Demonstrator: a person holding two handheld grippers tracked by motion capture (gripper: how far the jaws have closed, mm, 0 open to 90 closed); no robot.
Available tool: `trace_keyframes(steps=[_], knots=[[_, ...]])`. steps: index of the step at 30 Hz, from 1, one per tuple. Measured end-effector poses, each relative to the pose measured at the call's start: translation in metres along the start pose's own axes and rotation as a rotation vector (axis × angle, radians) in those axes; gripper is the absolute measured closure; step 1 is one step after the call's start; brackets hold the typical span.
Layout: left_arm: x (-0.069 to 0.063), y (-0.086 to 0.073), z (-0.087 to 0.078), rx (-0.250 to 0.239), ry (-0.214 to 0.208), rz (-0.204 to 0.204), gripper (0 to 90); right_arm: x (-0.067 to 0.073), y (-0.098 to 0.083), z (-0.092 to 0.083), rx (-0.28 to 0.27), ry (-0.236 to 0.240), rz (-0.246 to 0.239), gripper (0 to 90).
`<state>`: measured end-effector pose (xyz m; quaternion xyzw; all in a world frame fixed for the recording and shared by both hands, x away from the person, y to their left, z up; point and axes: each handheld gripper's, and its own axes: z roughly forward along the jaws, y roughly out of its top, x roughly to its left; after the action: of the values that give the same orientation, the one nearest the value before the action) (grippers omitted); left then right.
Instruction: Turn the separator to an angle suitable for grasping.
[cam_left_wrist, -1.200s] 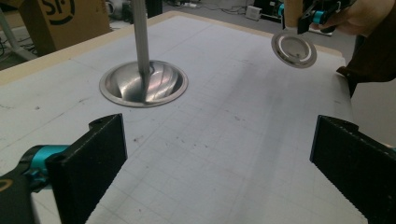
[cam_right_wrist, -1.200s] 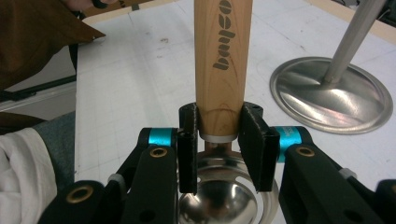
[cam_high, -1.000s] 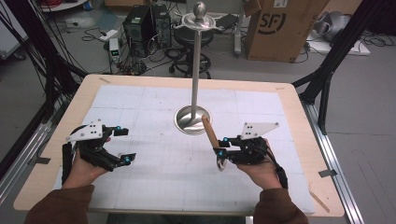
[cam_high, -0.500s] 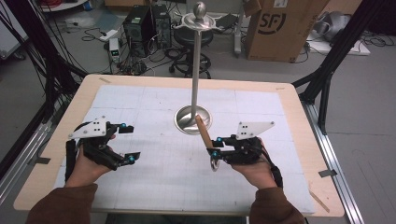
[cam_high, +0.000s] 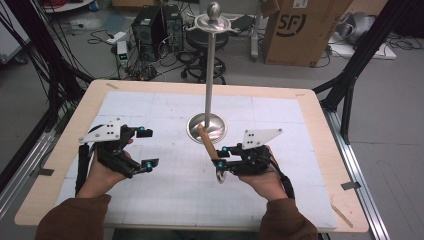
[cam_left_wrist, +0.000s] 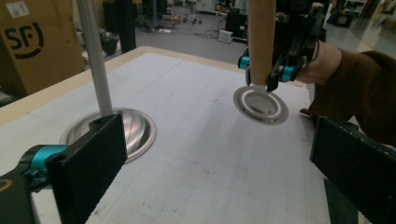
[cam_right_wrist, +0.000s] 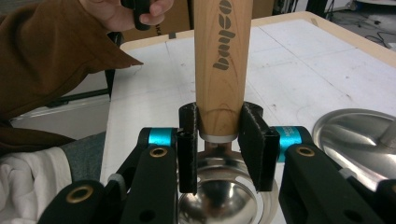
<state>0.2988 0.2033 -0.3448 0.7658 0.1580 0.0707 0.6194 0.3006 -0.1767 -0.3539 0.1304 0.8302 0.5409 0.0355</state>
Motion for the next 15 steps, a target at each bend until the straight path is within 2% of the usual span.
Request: trace_keyframes(steps=[15], knots=[[-0.007,0.013,0.034,0.043,-0.037,0.021,4.4,0.003,0.004,0.012,0.004,0.017,-0.019,69.2]])
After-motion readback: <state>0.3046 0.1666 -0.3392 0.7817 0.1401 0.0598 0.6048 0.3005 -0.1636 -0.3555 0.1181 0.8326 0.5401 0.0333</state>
